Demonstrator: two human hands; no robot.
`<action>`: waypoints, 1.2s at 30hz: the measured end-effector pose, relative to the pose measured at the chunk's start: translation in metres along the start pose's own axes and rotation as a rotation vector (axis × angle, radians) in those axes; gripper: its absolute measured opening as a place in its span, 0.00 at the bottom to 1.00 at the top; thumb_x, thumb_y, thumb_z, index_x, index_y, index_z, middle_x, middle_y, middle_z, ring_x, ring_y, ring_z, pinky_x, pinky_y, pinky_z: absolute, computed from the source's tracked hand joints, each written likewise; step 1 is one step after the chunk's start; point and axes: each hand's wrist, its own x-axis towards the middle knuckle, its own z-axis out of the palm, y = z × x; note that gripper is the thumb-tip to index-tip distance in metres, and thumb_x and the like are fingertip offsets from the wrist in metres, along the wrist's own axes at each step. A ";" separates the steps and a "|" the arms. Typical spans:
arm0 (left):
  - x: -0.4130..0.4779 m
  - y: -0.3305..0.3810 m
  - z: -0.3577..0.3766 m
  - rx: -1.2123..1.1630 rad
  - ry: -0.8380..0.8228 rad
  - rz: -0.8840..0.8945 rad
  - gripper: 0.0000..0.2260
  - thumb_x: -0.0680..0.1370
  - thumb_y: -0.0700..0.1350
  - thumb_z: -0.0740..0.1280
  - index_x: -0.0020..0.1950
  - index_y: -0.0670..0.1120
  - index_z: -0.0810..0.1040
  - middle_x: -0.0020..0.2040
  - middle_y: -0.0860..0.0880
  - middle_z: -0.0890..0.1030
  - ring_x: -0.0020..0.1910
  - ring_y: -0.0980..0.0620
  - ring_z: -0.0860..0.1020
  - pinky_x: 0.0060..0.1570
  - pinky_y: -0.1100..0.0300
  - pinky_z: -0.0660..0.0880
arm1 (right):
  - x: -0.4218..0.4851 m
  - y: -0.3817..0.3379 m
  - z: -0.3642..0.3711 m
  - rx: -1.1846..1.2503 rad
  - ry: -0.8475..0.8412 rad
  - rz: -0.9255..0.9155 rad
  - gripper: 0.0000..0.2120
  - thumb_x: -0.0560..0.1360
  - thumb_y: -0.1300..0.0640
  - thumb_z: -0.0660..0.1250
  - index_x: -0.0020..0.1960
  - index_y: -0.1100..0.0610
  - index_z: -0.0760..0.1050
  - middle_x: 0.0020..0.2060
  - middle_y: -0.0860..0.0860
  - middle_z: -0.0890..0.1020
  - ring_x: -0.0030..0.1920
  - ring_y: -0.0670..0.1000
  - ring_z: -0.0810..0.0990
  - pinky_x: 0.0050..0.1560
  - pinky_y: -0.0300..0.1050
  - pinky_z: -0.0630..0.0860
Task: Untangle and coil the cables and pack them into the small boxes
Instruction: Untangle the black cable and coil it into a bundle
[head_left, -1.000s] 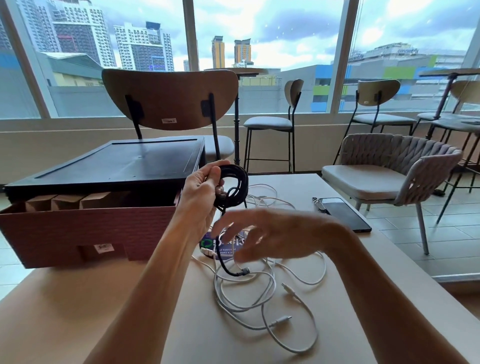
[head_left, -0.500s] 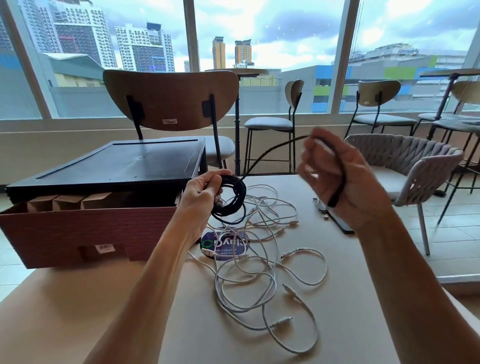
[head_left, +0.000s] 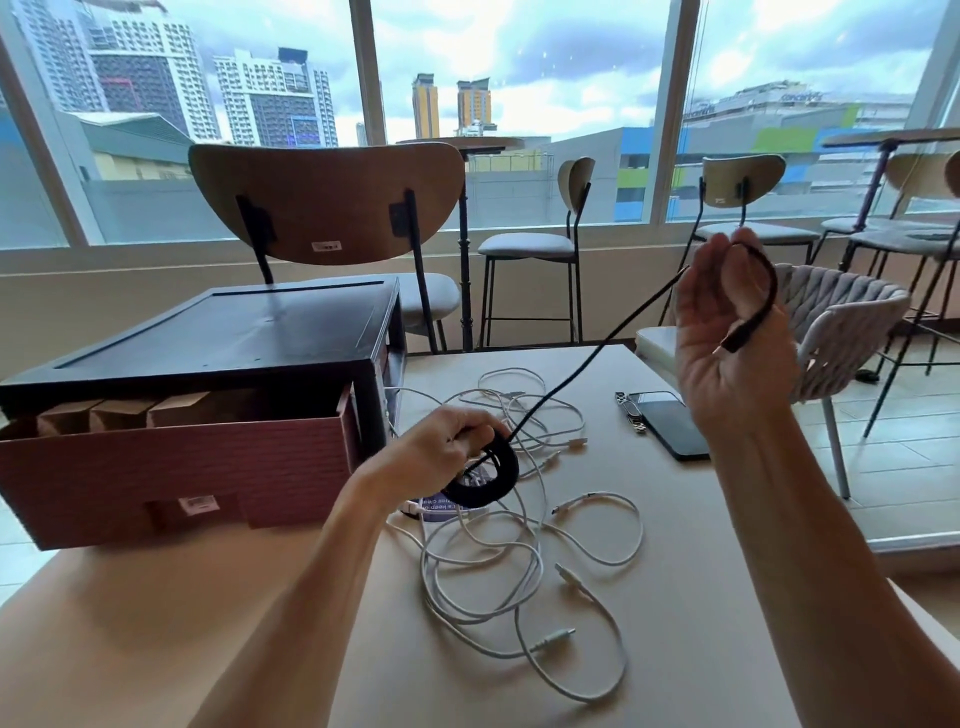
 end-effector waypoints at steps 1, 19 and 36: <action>0.000 0.002 0.001 0.031 -0.031 0.007 0.11 0.84 0.38 0.59 0.58 0.43 0.81 0.43 0.53 0.81 0.34 0.63 0.76 0.34 0.73 0.70 | 0.000 0.000 0.000 -0.004 0.011 -0.002 0.09 0.80 0.67 0.61 0.56 0.61 0.78 0.47 0.55 0.85 0.49 0.51 0.85 0.50 0.43 0.81; 0.002 0.012 0.007 -0.691 0.034 -0.146 0.11 0.84 0.41 0.58 0.54 0.42 0.80 0.33 0.50 0.71 0.28 0.58 0.67 0.35 0.61 0.71 | -0.021 0.038 0.012 -1.242 -0.359 0.026 0.12 0.77 0.67 0.68 0.57 0.56 0.81 0.47 0.49 0.86 0.48 0.44 0.85 0.53 0.36 0.78; 0.006 0.042 0.021 -0.481 0.580 0.170 0.10 0.85 0.39 0.56 0.53 0.45 0.77 0.42 0.51 0.80 0.38 0.62 0.77 0.42 0.63 0.76 | -0.042 0.087 -0.002 -1.080 -0.350 0.562 0.10 0.82 0.57 0.62 0.59 0.59 0.78 0.47 0.57 0.83 0.53 0.55 0.82 0.63 0.57 0.76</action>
